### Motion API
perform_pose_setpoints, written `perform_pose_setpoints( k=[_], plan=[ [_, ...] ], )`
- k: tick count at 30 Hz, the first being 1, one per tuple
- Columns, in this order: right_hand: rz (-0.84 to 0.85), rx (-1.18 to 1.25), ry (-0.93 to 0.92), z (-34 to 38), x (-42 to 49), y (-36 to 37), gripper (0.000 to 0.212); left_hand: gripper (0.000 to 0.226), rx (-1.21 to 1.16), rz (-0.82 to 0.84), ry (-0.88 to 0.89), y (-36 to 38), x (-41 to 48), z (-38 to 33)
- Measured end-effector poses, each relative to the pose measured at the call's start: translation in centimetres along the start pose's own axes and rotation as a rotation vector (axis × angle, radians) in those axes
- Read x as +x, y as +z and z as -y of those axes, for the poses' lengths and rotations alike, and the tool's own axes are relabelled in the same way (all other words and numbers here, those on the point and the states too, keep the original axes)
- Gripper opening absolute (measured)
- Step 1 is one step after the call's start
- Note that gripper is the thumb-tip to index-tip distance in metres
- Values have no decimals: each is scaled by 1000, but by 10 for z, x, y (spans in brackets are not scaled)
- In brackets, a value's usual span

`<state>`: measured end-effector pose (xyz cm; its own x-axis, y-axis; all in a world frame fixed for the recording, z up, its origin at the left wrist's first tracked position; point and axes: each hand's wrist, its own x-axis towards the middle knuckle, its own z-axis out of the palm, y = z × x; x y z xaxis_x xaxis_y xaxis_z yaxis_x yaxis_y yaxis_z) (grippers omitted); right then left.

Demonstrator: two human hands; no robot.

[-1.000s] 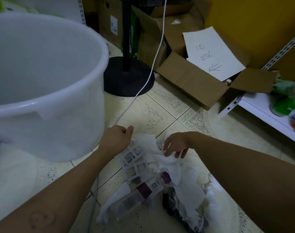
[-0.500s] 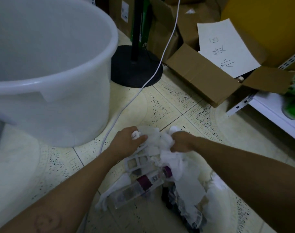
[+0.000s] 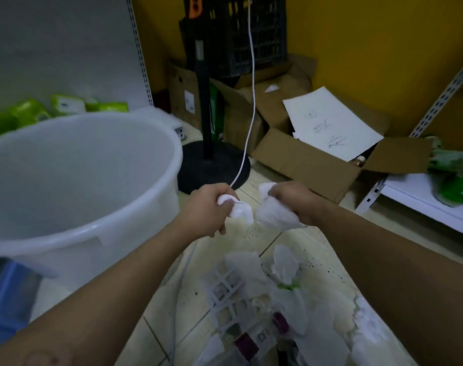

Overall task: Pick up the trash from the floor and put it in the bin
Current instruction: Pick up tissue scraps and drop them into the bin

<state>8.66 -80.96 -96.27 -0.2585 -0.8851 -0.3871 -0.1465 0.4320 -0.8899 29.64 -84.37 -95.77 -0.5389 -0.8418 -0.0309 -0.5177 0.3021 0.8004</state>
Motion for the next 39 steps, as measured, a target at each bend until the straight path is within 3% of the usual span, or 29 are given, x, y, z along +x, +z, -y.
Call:
perform_pose_setpoints(
  k=[3, 6, 9, 11, 14, 19, 21, 24, 26, 28, 32, 34, 39],
  plan=[
    [184, 369, -44, 35, -6, -4, 30, 15, 98, -33, 100, -34, 9, -28],
    [193, 617, -53, 65, -4, -1, 29, 15, 263, -139, 185, -68, 19, -50],
    [199, 511, -92, 84, -6, 14, 16, 28, 387, -158, 146, -103, 25, -56],
    [199, 432, -166, 96, -6, 29, 21, 26, 465, -109, 71, -126, 24, -49],
    [229, 550, -222, 114, -4, 58, 31, 17, 513, -82, -11, -158, 15, -26],
    [320, 615, -262, 139, 0, 118, 14, 11, 503, -244, -78, -193, -11, 16],
    [241, 484, -326, 146, 0, 146, 12, 11, 519, -312, -122, -202, -19, 32],
    [8, -40, -546, 142, 5, 180, 10, 13, 537, -328, -164, -207, -25, 49],
    [27, -295, -576, 135, 7, 190, 14, 31, 573, -234, -170, -203, -25, 55],
    [57, -470, -542, 129, 11, 185, 35, 47, 603, -176, -121, -197, -22, 55],
    [78, -335, -520, 124, 15, 153, 34, 41, 536, -343, 23, -183, -12, 36],
    [-10, -368, -533, 117, 16, 132, 33, 39, 515, -379, 91, -168, -6, 23],
    [-112, -619, -405, 72, 15, 74, 50, 32, 445, -238, 357, -97, 2, -5]
  ],
)
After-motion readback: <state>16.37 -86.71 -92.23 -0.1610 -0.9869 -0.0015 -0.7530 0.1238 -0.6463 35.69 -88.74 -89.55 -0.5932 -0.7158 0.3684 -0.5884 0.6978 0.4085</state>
